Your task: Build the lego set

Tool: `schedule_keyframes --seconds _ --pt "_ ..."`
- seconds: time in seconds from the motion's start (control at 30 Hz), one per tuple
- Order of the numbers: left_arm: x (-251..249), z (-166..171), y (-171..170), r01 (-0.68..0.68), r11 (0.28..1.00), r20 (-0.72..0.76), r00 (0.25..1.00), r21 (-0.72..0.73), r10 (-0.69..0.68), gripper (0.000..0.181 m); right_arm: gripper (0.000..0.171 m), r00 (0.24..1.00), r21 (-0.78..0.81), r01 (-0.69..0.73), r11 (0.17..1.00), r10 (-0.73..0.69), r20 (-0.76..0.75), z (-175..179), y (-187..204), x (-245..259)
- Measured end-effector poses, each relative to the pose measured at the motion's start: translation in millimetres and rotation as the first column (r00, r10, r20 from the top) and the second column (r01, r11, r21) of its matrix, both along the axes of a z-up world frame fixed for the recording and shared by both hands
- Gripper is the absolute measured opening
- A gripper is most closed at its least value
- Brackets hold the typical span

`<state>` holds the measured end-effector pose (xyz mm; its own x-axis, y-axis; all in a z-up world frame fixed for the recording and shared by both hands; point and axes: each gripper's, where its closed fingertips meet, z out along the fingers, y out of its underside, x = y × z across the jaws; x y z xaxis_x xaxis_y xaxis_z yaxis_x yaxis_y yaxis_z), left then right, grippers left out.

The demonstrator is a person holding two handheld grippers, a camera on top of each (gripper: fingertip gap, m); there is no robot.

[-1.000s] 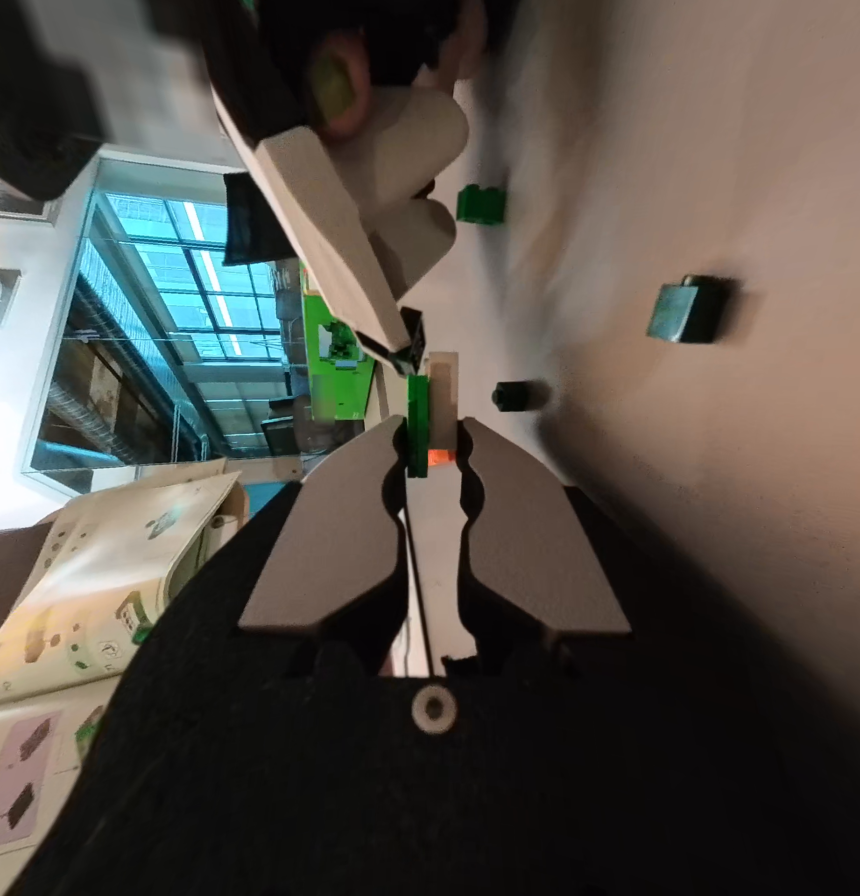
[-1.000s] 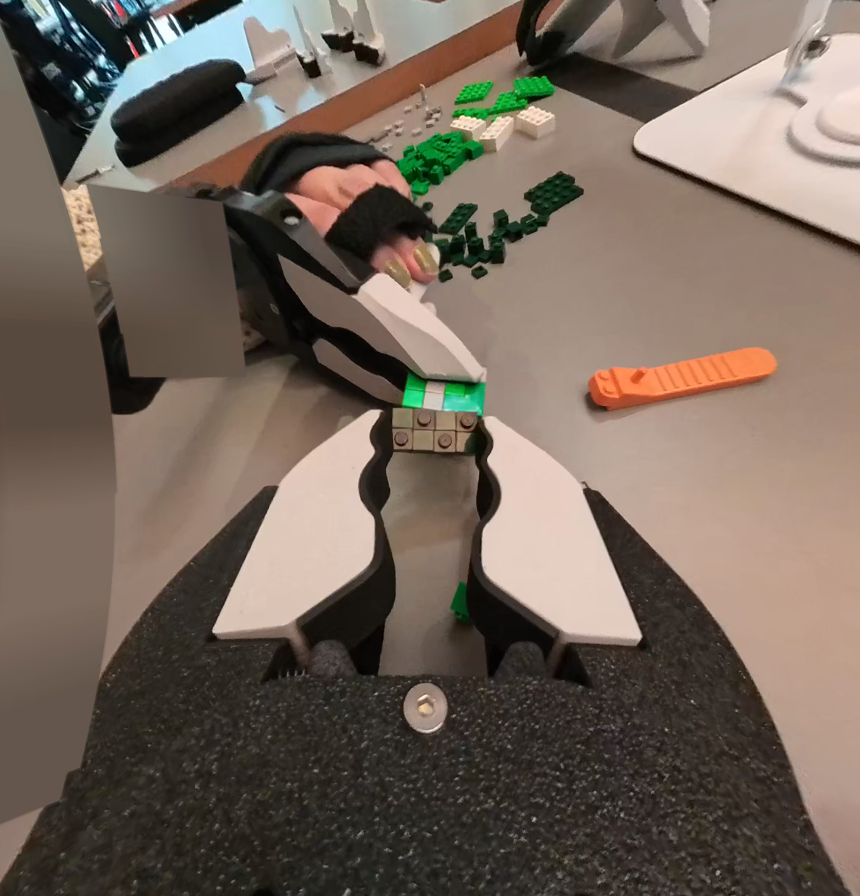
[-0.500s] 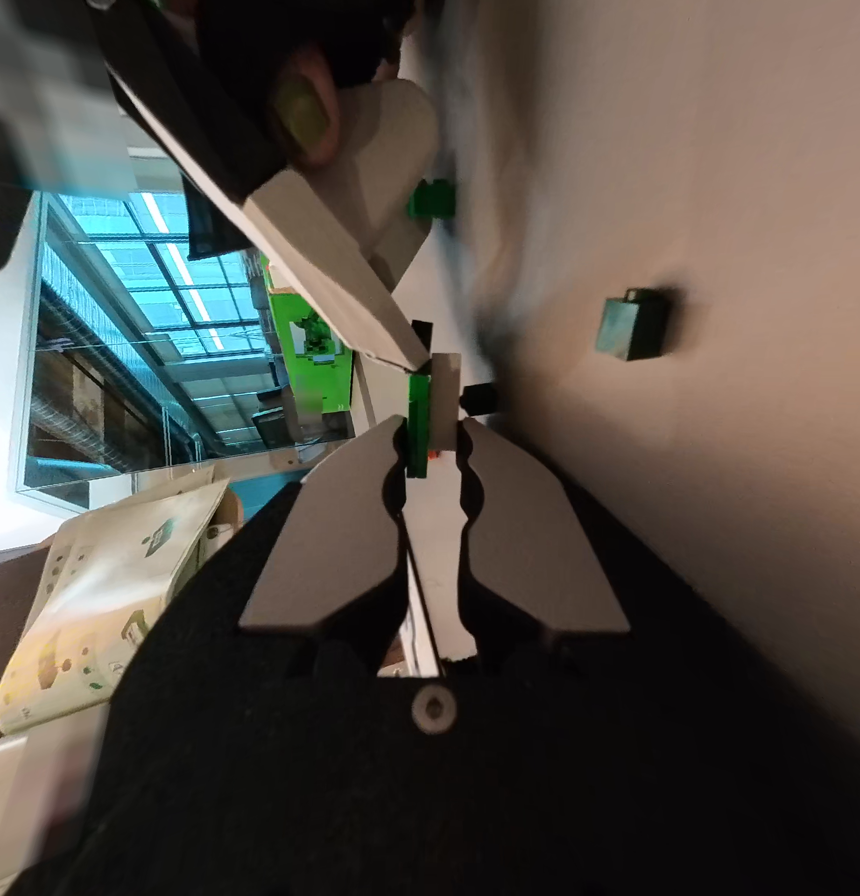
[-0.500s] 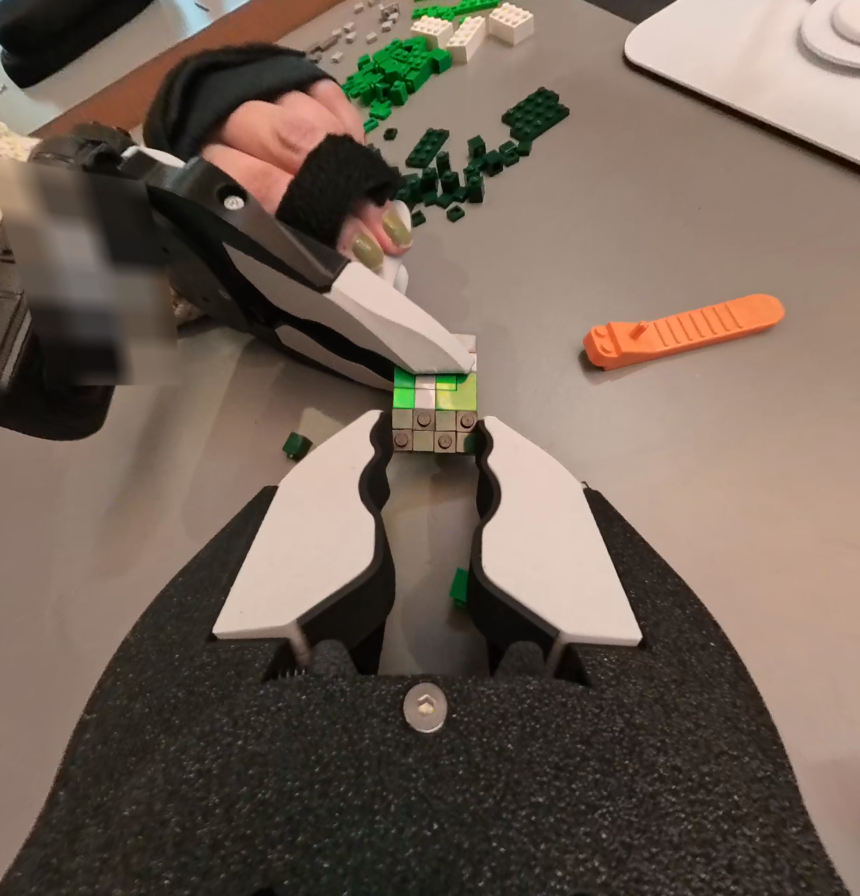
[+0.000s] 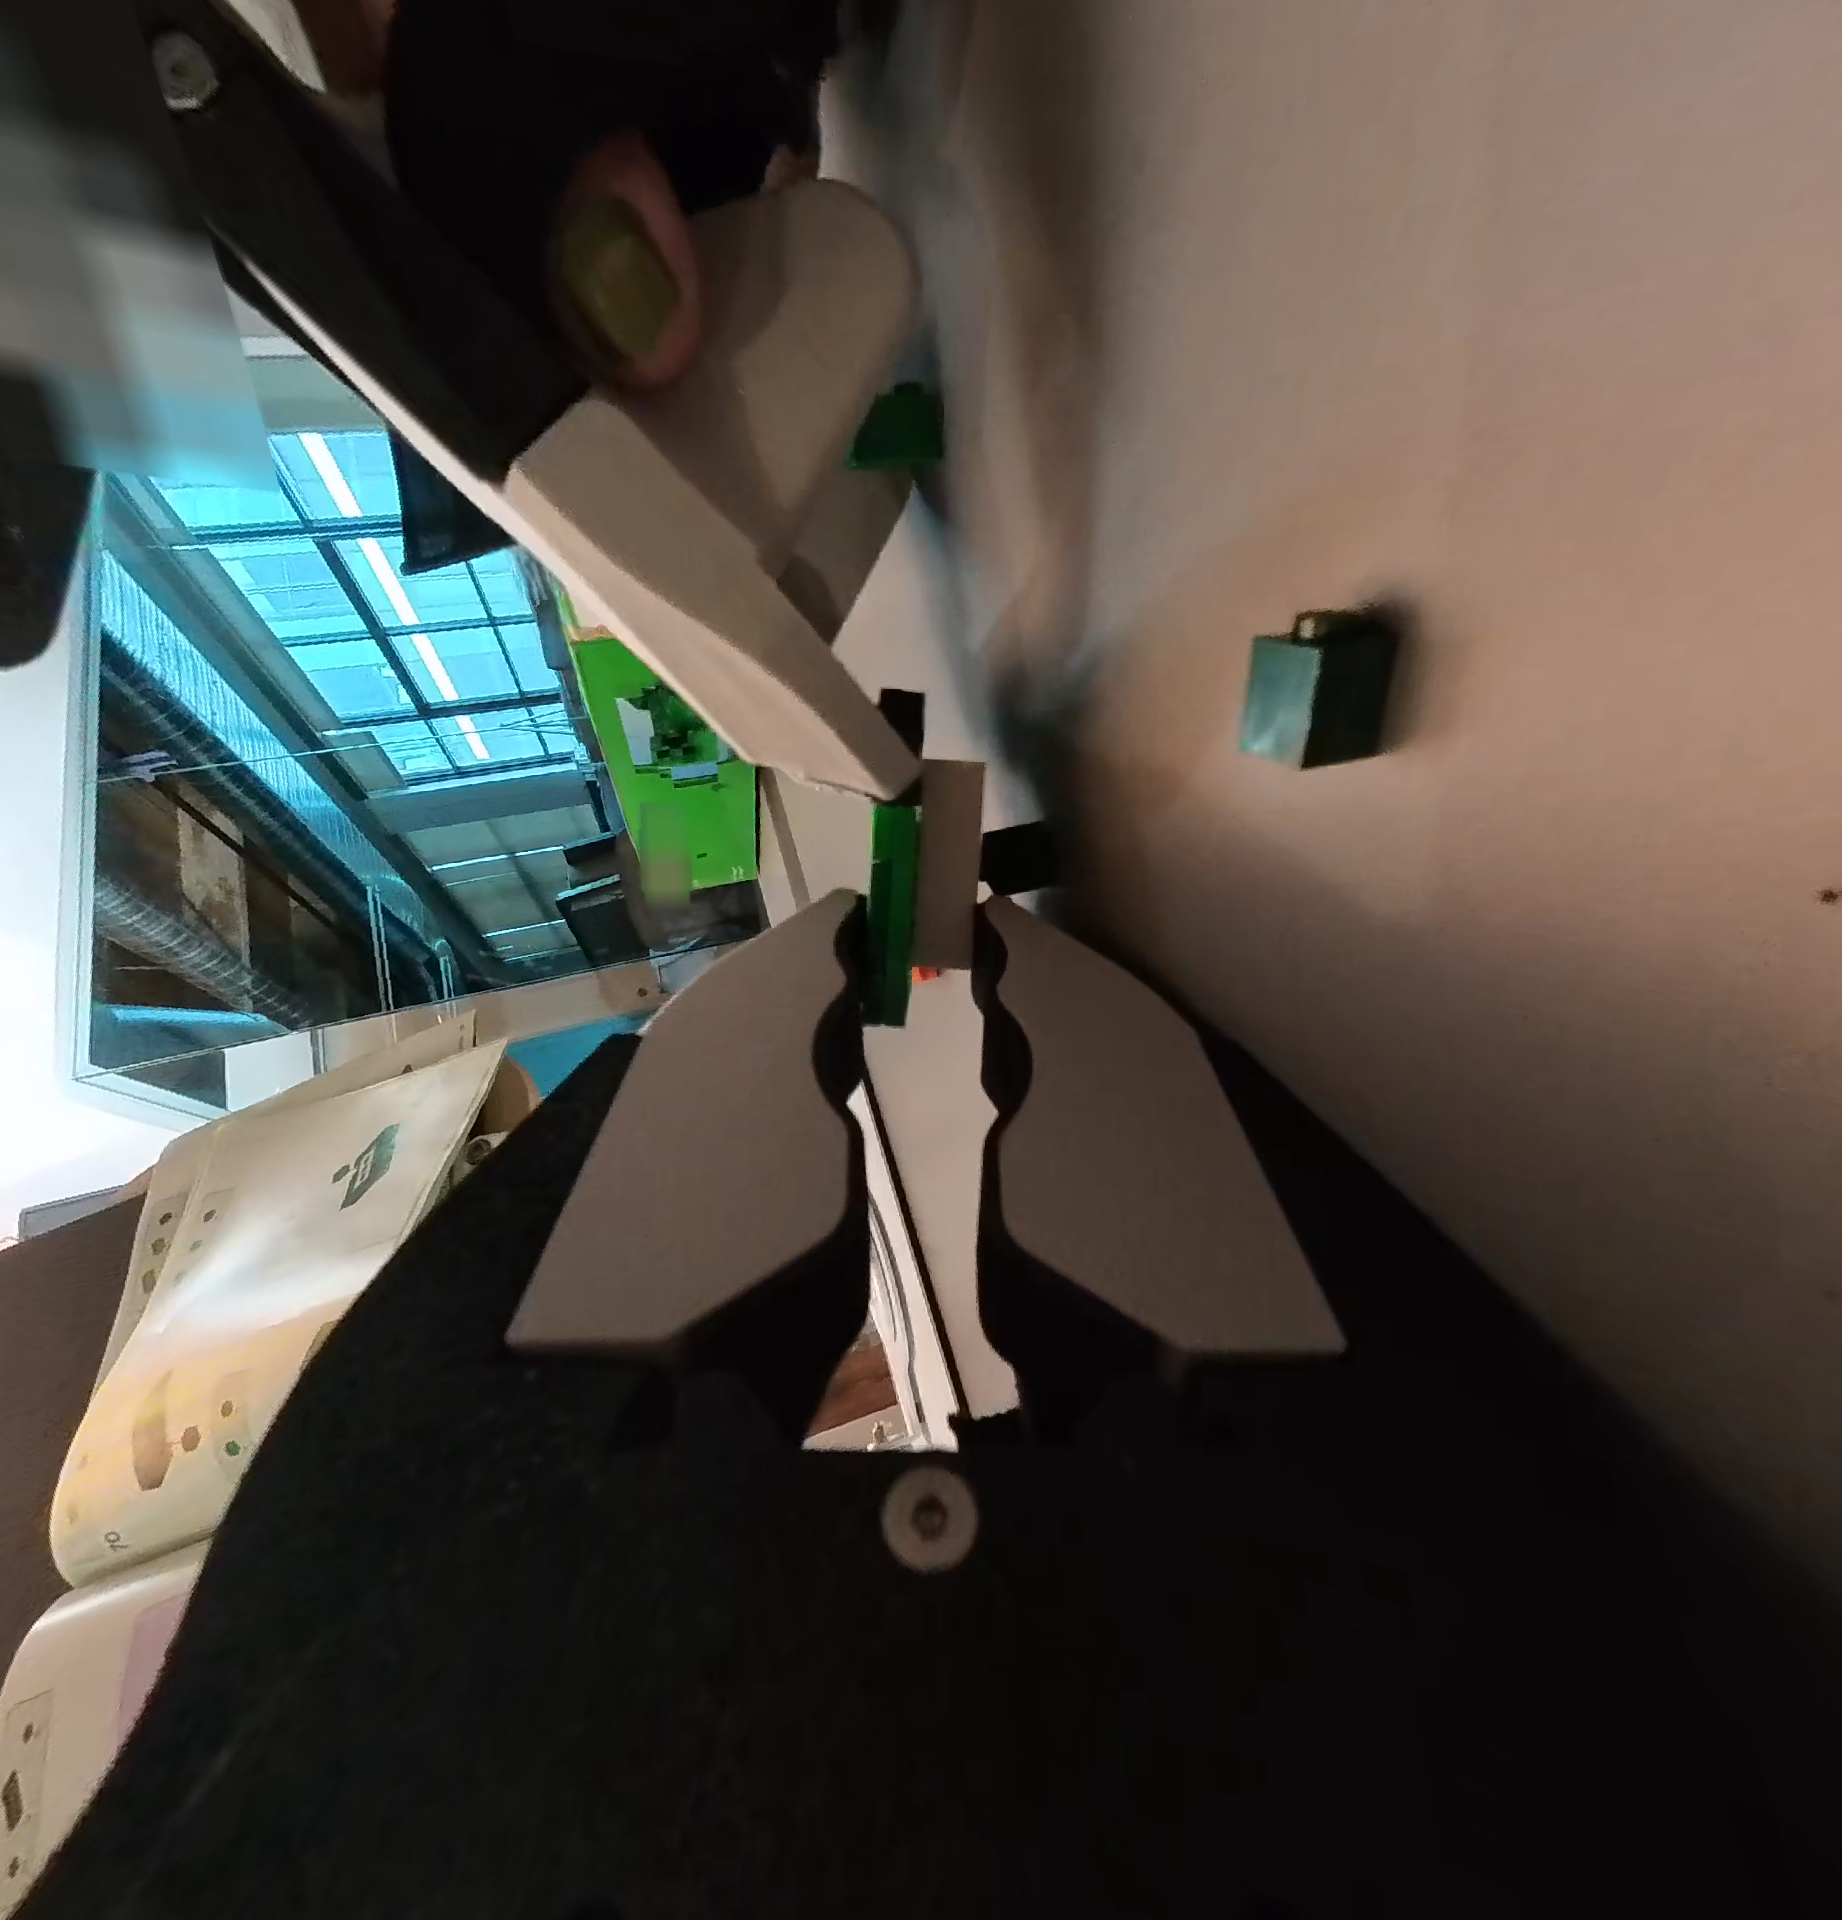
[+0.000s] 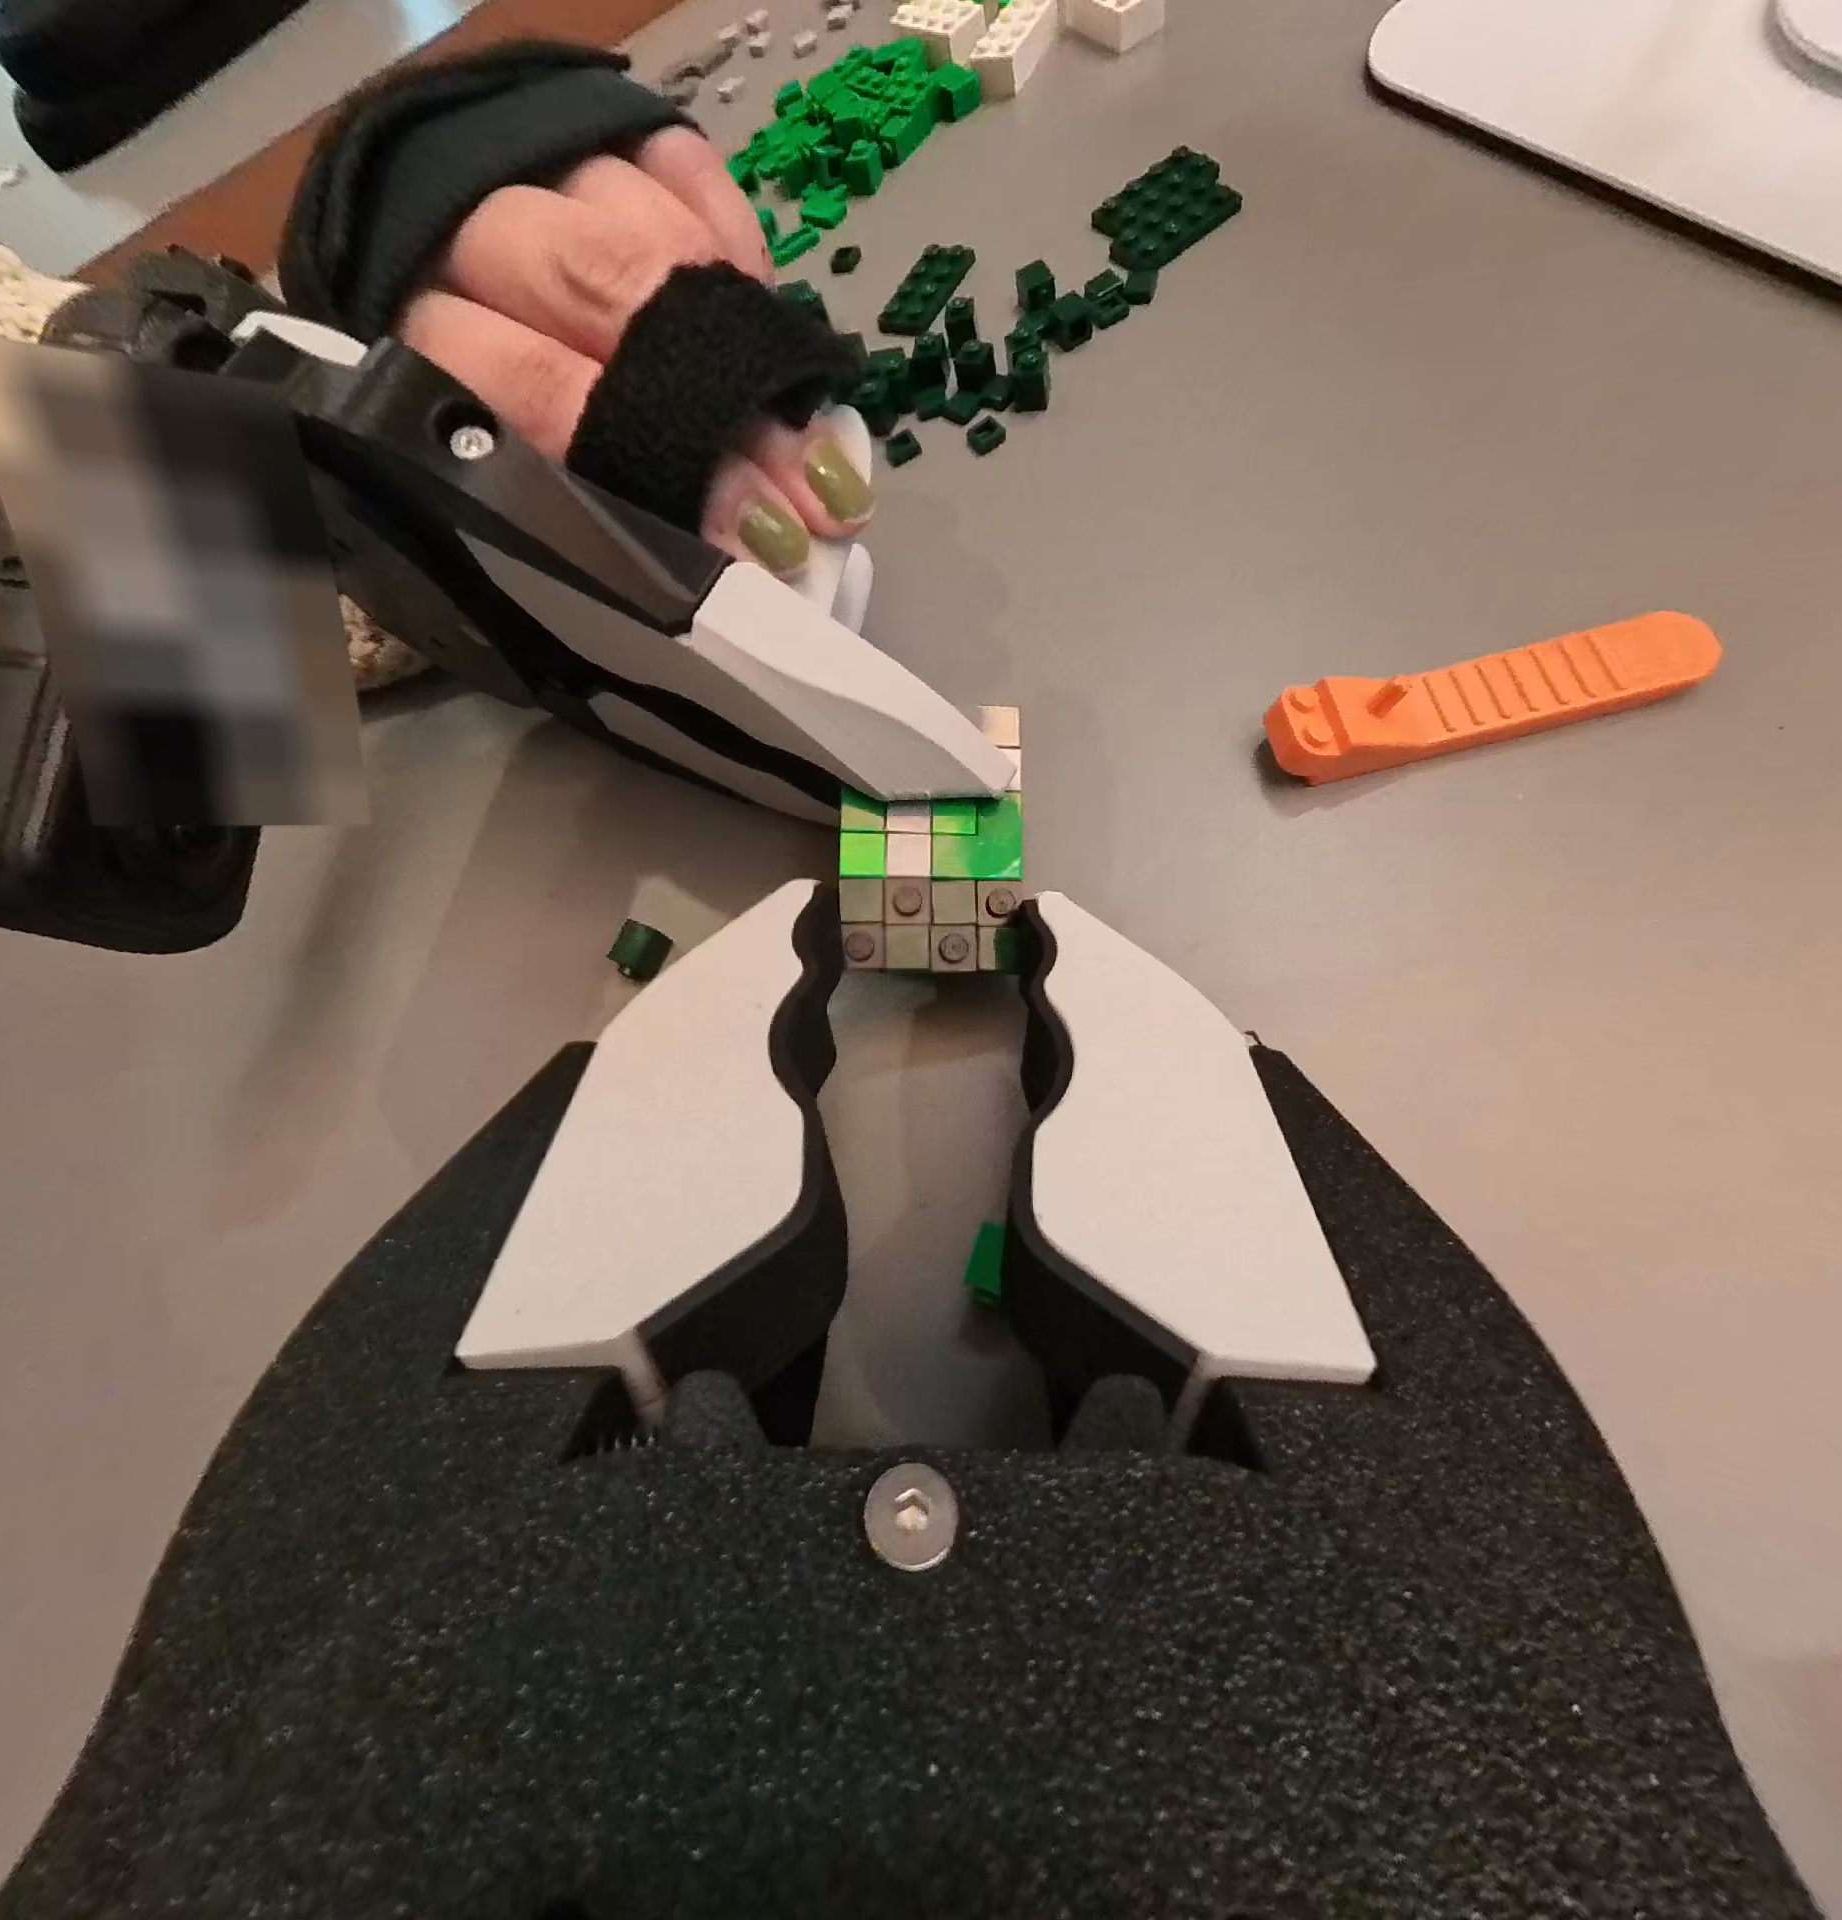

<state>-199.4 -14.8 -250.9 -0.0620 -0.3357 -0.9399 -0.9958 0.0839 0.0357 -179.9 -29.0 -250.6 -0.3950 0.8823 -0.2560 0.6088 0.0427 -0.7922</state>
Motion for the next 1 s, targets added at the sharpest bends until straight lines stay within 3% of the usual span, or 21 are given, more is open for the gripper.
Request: schedule_keyframes --seconds 0.3,0.7,0.83,0.93,1.0 --pt "0 0 0 -0.02 1.0 -0.033 0.999 0.005 0.02 0.017 0.033 1.0 0.08 0.001 0.997 0.0 -0.018 -2 0 0" --pt "2 2 1 0.006 1.0 -0.003 1.0 0.029 -0.006 0.017 0.035 1.0 0.054 -0.006 0.999 0.007 -0.018 -1 -1 1" --pt "1 2 1 -0.003 1.0 0.008 1.0 0.03 0.003 0.017 0.047 0.999 0.065 -0.013 0.998 0.015 -0.031 0 -1 3" --pt "-8 4 4 -0.066 0.997 0.042 0.997 0.037 0.064 0.017 0.064 0.993 0.095 0.008 0.995 0.003 -0.12 10 3 4" --pt "-13 11 6 -0.107 0.993 0.14 0.985 0.046 0.1 0.017 0.065 0.965 0.194 0.054 0.979 -0.001 -0.263 24 10 5"
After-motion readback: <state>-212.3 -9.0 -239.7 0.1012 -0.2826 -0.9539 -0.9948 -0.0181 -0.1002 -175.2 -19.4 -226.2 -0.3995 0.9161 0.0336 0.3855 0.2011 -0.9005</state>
